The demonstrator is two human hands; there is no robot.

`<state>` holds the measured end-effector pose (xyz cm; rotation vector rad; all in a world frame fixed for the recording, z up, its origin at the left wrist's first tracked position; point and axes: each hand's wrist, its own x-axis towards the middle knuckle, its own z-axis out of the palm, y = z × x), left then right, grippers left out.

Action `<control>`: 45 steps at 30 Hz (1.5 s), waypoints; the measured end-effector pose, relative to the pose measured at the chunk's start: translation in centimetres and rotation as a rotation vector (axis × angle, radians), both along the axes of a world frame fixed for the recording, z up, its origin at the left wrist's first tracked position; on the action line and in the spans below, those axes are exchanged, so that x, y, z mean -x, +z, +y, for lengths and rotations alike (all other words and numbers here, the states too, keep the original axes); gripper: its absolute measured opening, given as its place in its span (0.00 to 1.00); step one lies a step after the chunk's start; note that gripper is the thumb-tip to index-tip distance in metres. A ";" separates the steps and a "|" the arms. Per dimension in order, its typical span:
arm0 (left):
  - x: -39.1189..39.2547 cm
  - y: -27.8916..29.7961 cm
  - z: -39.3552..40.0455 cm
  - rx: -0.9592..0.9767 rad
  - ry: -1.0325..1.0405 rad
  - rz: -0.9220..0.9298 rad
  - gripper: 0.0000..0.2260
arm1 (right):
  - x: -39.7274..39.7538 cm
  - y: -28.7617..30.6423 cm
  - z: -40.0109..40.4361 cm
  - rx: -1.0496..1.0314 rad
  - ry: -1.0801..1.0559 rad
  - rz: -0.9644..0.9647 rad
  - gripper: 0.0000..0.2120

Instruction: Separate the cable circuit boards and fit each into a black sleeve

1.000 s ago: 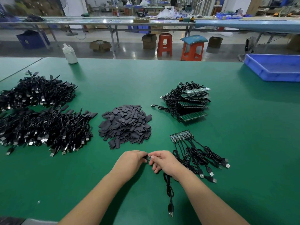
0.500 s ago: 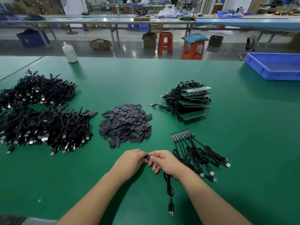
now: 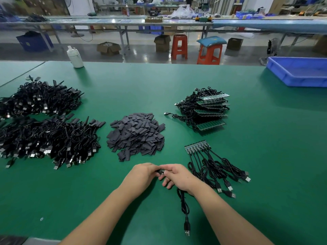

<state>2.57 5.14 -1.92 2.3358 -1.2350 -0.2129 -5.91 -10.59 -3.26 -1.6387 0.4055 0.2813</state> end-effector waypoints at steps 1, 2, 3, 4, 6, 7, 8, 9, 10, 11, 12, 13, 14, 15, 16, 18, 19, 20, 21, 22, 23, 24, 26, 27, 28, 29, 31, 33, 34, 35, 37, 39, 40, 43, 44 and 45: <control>-0.1 0.0 0.0 -0.024 -0.014 -0.006 0.13 | 0.0 0.0 0.1 0.018 0.003 -0.001 0.20; -0.2 0.0 0.0 -0.042 -0.028 -0.014 0.13 | 0.0 0.0 0.1 0.030 0.004 -0.001 0.20; -0.2 0.0 0.0 -0.050 -0.038 -0.018 0.13 | 0.0 0.0 0.1 0.039 0.004 -0.003 0.20; -0.2 0.0 0.0 -0.047 -0.046 -0.020 0.13 | 0.0 0.0 0.1 0.044 0.003 -0.006 0.20; -0.2 0.0 0.1 -0.008 -0.051 -0.026 0.13 | 0.1 0.1 0.1 0.040 -0.006 -0.007 0.20; -0.1 0.0 0.2 0.027 -0.050 -0.034 0.12 | 0.1 0.1 0.1 0.033 -0.014 -0.007 0.20; -0.1 -0.1 0.3 0.064 -0.047 -0.043 0.11 | 0.0 0.2 0.1 0.024 -0.024 -0.006 0.20; 0.0 -0.1 0.4 0.094 -0.047 -0.056 0.11 | 0.0 0.3 0.1 0.014 -0.033 -0.003 0.20; 0.0 -0.2 0.5 0.111 -0.050 -0.074 0.10 | 0.0 0.3 0.1 0.005 -0.043 0.002 0.20; 0.0 -0.2 0.6 0.122 -0.057 -0.095 0.09 | 0.0 0.3 0.2 -0.002 -0.049 0.006 0.20; 0.1 -0.2 0.7 0.130 -0.069 -0.120 0.09 | 0.0 0.3 0.2 -0.005 -0.051 0.008 0.20; 0.1 -0.2 0.9 0.134 -0.084 -0.145 0.09 | 0.0 0.3 0.2 -0.004 -0.047 0.011 0.19; 0.1 -0.2 0.9 0.137 -0.096 -0.167 0.09 | 0.0 0.3 0.2 0.003 -0.040 0.013 0.19; 0.2 -0.3 1.0 0.137 -0.103 -0.180 0.10 | -0.1 0.3 0.2 0.012 -0.030 0.015 0.18; 0.1 -0.3 1.1 0.134 -0.105 -0.184 0.10 | -0.1 0.3 0.2 0.021 -0.022 0.016 0.17; 0.1 -0.5 1.0 0.125 -0.107 -0.187 0.11 | 0.0 0.4 0.2 0.046 -0.009 0.015 0.16; 0.0 -0.6 1.0 0.117 -0.107 -0.192 0.11 | 0.0 0.4 0.2 0.061 -0.002 0.013 0.16; 0.0 -0.6 1.0 0.102 -0.105 -0.194 0.11 | 0.0 0.4 0.2 0.074 0.004 0.010 0.16; -0.1 -0.7 0.9 0.082 -0.101 -0.189 0.11 | 0.1 0.4 0.3 0.084 0.008 0.006 0.17; -0.1 -0.7 0.8 0.060 -0.100 -0.183 0.11 | 0.2 0.4 0.3 0.092 0.011 0.003 0.17; -0.1 -0.8 0.7 0.036 -0.105 -0.183 0.12 | 0.3 0.4 0.3 0.099 0.013 0.000 0.17; -0.2 -0.8 0.6 0.006 -0.117 -0.190 0.12 | 0.3 0.4 0.4 0.104 0.014 -0.002 0.17; -0.2 -0.9 0.6 -0.054 -0.141 -0.215 0.14 | 0.3 0.5 0.3 0.107 0.012 -0.001 0.17; -0.3 -0.9 0.7 -0.066 -0.147 -0.224 0.13 | 0.3 0.6 0.4 0.107 0.006 0.002 0.17; -0.3 -1.0 0.7 -0.071 -0.147 -0.228 0.13 | 0.3 0.6 0.4 0.104 -0.001 0.007 0.18; -0.3 -1.0 0.7 -0.077 -0.145 -0.228 0.12 | 0.3 0.7 0.4 0.102 -0.004 0.012 0.19; -0.2 -1.0 0.6 -0.102 -0.143 -0.226 0.11 | 0.2 0.6 0.5 0.106 0.003 0.017 0.20; 0.0 -0.9 0.2 -0.162 -0.140 -0.227 0.12 | 0.2 0.5 0.5 0.102 0.015 0.007 0.21; 0.1 -0.8 -0.1 -0.207 -0.140 -0.236 0.13 | 0.1 0.5 0.5 0.098 0.020 0.003 0.21; 0.2 -0.7 -0.3 -0.259 -0.138 -0.250 0.13 | 0.1 0.5 0.5 0.092 0.026 0.000 0.21; 0.5 -0.4 -0.8 -0.354 -0.126 -0.287 0.14 | 0.1 0.6 0.5 0.070 0.028 -0.011 0.21; 0.7 -0.2 -1.1 -0.427 -0.114 -0.309 0.16 | 0.1 0.6 0.5 0.060 0.022 -0.019 0.21; 0.8 -0.1 -1.3 -0.445 -0.106 -0.313 0.16 | 0.1 0.7 0.5 0.054 0.013 -0.023 0.21; 1.0 -0.4 -1.6 -0.409 -0.090 -0.308 0.17 | 0.1 0.8 0.4 0.044 0.003 -0.049 0.19; 1.0 -0.7 -1.6 -0.344 -0.084 -0.287 0.18 | 0.2 0.8 0.4 0.040 -0.001 -0.063 0.17; 1.1 -0.9 -1.6 -0.246 -0.067 -0.242 0.22 | 0.2 0.8 0.4 0.026 -0.014 -0.072 0.16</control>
